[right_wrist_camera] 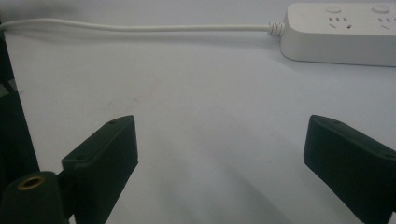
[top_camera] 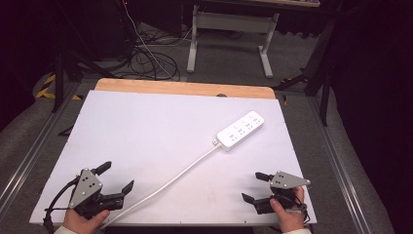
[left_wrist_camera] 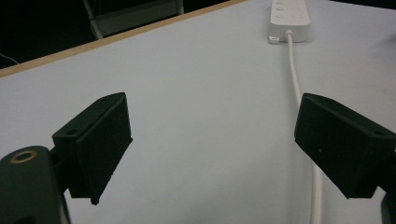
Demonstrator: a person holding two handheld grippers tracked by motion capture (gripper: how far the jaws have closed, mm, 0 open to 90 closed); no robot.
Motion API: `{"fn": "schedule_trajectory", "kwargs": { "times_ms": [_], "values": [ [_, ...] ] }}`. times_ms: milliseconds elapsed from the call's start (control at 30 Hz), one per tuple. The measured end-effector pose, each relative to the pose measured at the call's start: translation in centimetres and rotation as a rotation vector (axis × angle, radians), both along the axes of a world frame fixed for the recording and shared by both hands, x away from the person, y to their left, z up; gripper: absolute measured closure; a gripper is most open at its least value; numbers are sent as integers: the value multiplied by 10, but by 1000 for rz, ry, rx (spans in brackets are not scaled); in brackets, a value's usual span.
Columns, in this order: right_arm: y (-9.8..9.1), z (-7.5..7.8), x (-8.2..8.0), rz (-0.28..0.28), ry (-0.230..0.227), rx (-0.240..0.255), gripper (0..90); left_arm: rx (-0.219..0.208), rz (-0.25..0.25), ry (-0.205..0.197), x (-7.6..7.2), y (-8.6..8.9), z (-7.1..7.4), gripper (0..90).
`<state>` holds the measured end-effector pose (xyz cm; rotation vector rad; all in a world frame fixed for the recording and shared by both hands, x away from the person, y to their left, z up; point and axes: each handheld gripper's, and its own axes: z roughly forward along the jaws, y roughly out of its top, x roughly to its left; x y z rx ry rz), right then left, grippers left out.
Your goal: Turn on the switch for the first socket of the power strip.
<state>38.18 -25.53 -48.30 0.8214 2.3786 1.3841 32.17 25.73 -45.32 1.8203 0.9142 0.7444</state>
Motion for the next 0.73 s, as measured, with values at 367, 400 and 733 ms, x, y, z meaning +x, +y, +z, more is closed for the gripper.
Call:
{"fn": "schedule_trajectory", "kwargs": {
  "times_ms": [367, 400, 733],
  "values": [
    [1, -1, 0, 2, 3, -12, 105, 5, 3, -10, -1, 0, 0, 120],
    [0, -1, 0, 2, 5, -9, 105, 9, 0, -11, 0, 0, 0, 121],
    [2, -1, 0, 5, 9, -13, 109, -5, 0, -3, 0, 1, 1, 123]
  ]
}}
